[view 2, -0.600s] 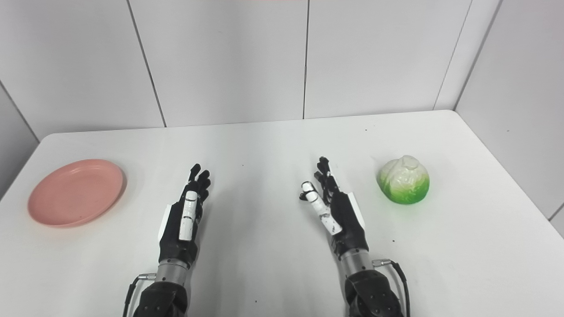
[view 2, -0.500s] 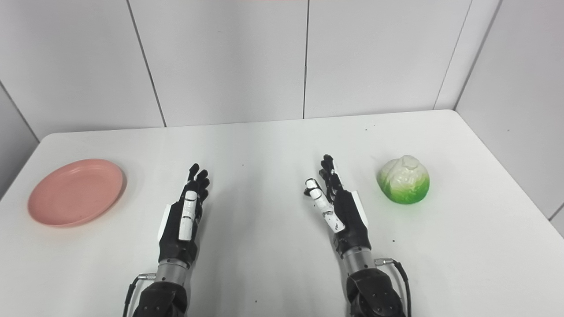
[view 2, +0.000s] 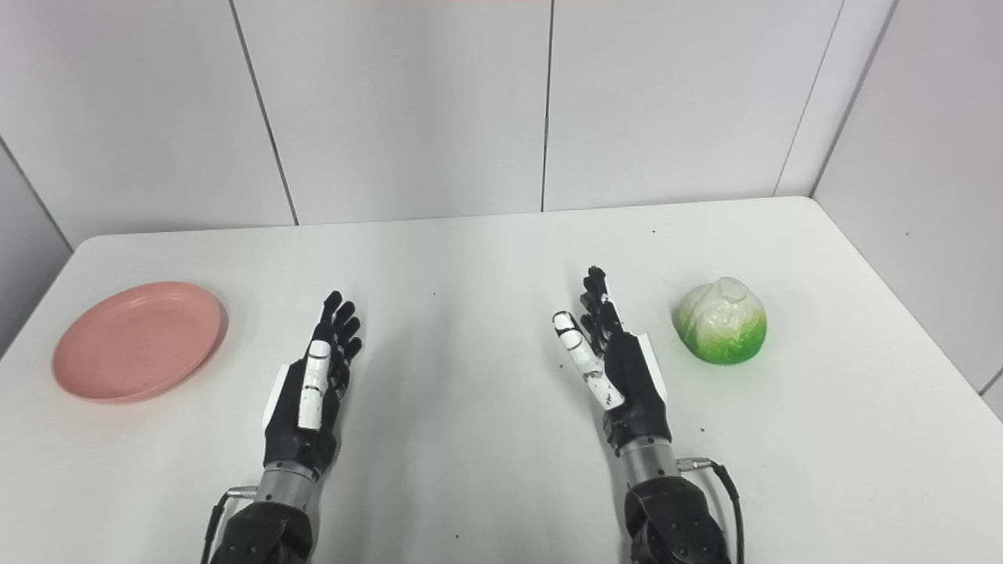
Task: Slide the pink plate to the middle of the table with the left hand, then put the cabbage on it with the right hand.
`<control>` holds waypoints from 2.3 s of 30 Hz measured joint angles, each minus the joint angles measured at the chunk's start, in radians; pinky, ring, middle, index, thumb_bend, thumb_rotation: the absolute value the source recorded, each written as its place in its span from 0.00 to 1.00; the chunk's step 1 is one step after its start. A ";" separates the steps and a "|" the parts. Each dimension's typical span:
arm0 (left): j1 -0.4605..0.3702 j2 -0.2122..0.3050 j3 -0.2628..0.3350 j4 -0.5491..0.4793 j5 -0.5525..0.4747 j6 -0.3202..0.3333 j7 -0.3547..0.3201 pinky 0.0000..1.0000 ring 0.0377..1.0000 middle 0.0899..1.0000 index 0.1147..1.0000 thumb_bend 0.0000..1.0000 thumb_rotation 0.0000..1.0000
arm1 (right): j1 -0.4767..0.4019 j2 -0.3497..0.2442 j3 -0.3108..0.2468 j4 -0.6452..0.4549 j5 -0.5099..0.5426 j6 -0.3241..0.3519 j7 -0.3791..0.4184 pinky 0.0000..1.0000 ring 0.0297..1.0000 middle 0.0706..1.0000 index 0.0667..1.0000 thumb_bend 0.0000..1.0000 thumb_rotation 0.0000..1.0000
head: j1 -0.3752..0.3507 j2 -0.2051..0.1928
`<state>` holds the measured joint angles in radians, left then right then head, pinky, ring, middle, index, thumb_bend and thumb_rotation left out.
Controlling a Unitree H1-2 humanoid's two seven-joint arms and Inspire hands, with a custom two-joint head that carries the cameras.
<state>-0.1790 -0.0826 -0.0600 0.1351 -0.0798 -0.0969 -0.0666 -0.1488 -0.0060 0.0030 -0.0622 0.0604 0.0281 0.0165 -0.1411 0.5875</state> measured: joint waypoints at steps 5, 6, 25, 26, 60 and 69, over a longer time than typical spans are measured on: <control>0.000 0.000 0.001 0.000 -0.022 0.000 -0.015 1.00 1.00 1.00 1.00 0.66 1.00 | 0.000 -0.002 -0.003 0.018 0.006 -0.001 0.004 1.00 1.00 1.00 1.00 0.59 0.74 | 0.000 0.000; 0.000 0.000 0.002 0.001 -0.022 0.000 -0.016 1.00 1.00 1.00 1.00 0.67 1.00 | 0.000 -0.002 -0.003 0.017 0.008 -0.001 0.004 1.00 1.00 1.00 1.00 0.60 0.73 | 0.006 0.009; -0.037 -0.068 -0.014 0.017 -0.002 0.013 0.014 1.00 1.00 1.00 1.00 0.64 0.97 | 0.035 -0.069 -0.028 0.015 0.069 0.001 0.048 1.00 1.00 1.00 1.00 0.64 0.85 | 0.431 -0.124; -0.063 -0.059 -0.004 0.017 -0.008 0.027 0.014 1.00 1.00 1.00 1.00 0.64 0.97 | 0.036 -0.075 -0.030 0.016 0.066 0.001 0.048 1.00 1.00 1.00 1.00 0.64 0.85 | 0.431 -0.124; -0.365 0.411 0.427 0.455 -0.022 -0.089 0.281 0.70 0.67 0.65 0.64 0.71 1.00 | 0.052 -0.068 -0.048 -0.068 0.075 0.069 0.031 1.00 1.00 1.00 1.00 0.45 0.89 | 0.483 -0.176; -0.395 0.506 0.451 0.648 -0.068 -0.174 0.255 0.71 0.68 0.66 0.66 0.70 1.00 | 0.055 -0.067 -0.041 -0.091 0.072 0.094 0.033 1.00 1.00 1.00 1.00 0.44 0.91 | 0.482 -0.170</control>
<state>-0.5743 0.4230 0.3909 0.7834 -0.1476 -0.2711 0.1882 -0.0934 -0.0733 -0.0379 -0.1537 0.1320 0.1222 0.0495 0.3405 0.4172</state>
